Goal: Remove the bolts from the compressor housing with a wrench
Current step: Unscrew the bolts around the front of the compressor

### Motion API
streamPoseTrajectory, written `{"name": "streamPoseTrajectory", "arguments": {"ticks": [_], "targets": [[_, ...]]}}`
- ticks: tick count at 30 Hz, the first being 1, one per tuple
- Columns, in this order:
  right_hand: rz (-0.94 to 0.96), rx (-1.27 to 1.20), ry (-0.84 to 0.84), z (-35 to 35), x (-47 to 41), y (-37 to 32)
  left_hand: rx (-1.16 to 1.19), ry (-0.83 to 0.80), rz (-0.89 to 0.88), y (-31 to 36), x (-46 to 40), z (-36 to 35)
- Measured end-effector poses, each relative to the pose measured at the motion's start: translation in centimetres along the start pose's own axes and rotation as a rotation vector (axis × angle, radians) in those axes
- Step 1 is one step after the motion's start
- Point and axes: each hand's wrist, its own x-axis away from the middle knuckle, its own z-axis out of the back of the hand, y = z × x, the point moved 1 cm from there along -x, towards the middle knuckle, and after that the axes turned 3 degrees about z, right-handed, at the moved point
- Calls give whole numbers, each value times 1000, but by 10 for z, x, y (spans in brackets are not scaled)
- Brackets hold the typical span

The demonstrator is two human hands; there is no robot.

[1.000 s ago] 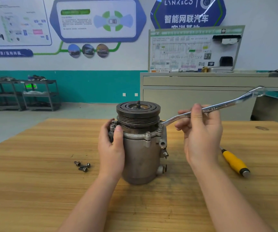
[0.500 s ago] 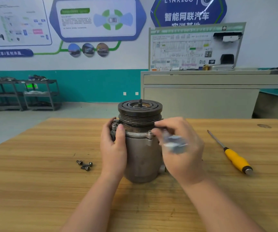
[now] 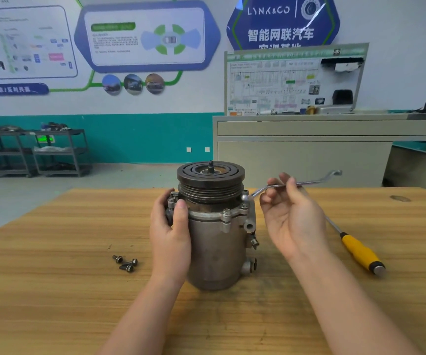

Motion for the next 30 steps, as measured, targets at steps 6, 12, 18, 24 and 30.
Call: {"name": "streamPoseTrajectory", "arguments": {"ticks": [6,12,18,24,30], "targets": [[242,155,28,-1,6,-4,2,2,-11,-1,0,0],[535,390,-83,-5,19,-2,9,4,-7,0,0,-1],[970,765,-393,-7,34,3,24,-3,-12,-1,-1,0],[1153,1030,-735,3,39,18,17,36,-30,-3,-4,-2],[922,712,-214,-2,35,16,22,-10,8,-2,0,0]]}}
